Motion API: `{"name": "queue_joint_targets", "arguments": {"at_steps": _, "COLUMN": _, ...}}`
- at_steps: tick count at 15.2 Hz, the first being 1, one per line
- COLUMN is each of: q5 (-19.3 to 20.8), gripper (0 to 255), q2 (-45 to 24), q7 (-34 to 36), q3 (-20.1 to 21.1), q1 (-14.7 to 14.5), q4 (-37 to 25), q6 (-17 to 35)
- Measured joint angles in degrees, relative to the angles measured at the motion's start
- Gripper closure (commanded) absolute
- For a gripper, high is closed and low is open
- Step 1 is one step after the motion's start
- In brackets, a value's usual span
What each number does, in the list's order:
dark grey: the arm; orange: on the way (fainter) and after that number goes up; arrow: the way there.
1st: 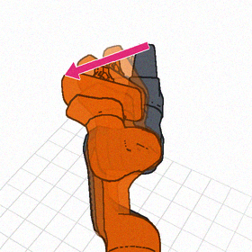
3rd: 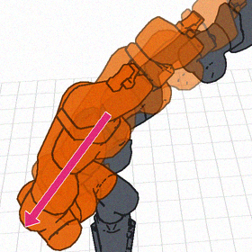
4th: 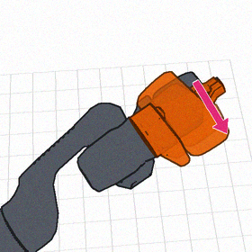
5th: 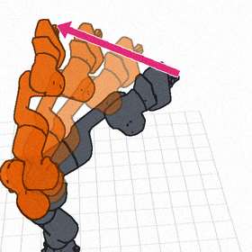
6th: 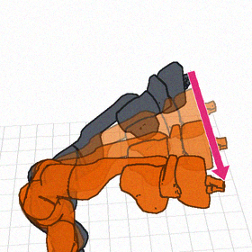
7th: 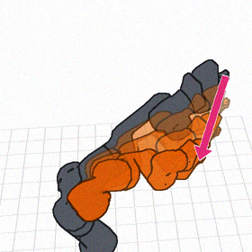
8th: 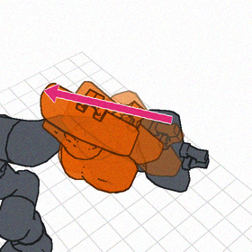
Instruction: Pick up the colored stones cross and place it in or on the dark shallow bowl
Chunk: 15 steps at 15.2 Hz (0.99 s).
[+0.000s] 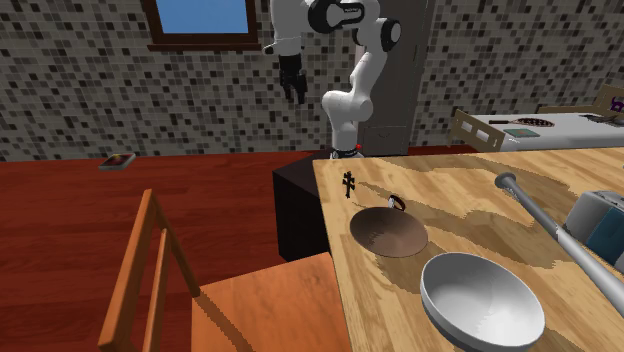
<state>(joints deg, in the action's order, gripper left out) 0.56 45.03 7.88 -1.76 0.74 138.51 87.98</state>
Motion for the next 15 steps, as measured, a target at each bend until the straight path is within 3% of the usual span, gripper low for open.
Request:
{"name": "queue_joint_targets", "arguments": {"at_steps": 5, "q5": -3.1, "gripper": 0, "q2": -2.0, "q7": 1.7, "q3": 2.1, "q1": -1.9, "q4": 1.2, "q6": 3.2}}
{"name": "queue_joint_targets", "arguments": {"at_steps": 15, "q5": -12.9, "gripper": 0, "q2": -11.7, "q7": 6.1, "q3": 9.2, "q1": -8.3, "q4": 2.3, "q6": 15.4}}
